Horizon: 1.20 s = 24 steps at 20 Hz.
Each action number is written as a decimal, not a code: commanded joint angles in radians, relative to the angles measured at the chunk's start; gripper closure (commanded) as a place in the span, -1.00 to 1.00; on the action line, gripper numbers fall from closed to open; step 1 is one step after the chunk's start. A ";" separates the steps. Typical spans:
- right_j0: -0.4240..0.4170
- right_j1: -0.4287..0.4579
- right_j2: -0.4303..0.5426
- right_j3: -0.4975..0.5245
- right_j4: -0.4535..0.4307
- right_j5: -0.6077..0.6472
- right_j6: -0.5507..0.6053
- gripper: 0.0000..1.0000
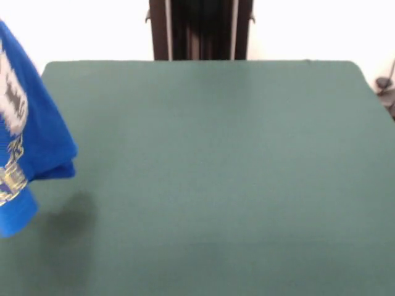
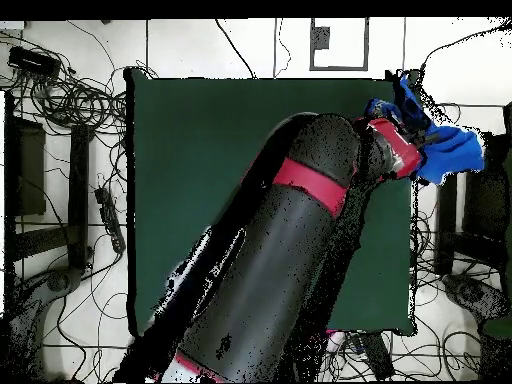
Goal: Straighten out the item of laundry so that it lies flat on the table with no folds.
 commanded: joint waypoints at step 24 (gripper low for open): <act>0.118 0.009 -0.003 0.087 0.373 0.298 0.302 1.00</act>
